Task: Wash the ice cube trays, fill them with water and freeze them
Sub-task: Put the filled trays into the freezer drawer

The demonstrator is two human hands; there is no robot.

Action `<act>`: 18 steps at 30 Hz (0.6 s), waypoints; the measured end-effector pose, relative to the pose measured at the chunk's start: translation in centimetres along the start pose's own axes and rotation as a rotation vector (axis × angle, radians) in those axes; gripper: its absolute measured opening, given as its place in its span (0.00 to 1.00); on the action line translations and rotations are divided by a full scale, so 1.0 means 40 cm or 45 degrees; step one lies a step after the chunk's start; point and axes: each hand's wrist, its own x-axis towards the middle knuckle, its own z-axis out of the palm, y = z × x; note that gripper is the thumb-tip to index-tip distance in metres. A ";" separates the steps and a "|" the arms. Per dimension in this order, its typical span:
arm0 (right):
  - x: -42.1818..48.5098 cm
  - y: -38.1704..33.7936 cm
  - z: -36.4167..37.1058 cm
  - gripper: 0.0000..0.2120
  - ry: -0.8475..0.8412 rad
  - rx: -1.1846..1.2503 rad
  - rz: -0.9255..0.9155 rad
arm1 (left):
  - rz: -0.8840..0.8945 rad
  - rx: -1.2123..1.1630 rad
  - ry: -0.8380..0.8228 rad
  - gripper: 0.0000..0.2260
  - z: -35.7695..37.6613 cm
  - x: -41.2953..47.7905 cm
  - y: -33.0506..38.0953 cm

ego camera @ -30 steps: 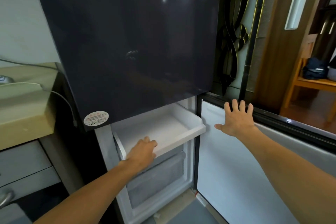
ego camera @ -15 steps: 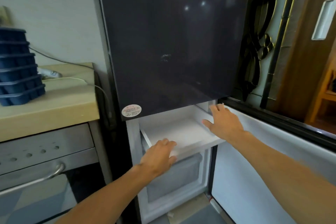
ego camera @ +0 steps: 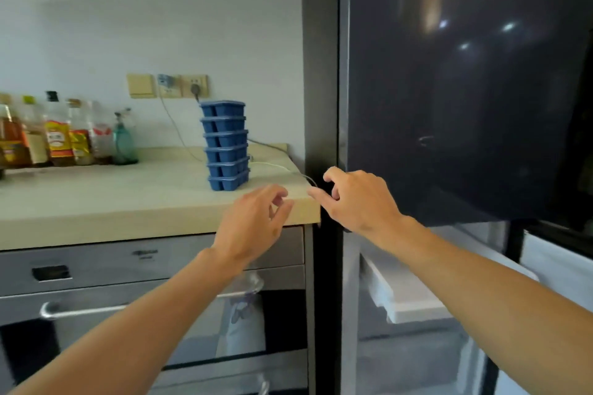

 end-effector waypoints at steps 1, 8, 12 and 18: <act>0.037 -0.040 0.001 0.27 0.020 0.021 -0.029 | -0.016 0.054 0.076 0.10 -0.040 0.009 -0.030; 0.313 -0.259 0.028 0.27 0.126 0.141 -0.115 | -0.261 0.269 0.187 0.13 -0.193 0.091 -0.243; 0.460 -0.335 0.042 0.29 0.112 0.135 -0.044 | -0.346 0.285 0.138 0.18 -0.201 0.143 -0.320; 0.592 -0.357 0.071 0.36 0.032 0.107 0.106 | -0.338 0.309 0.121 0.20 -0.166 0.190 -0.383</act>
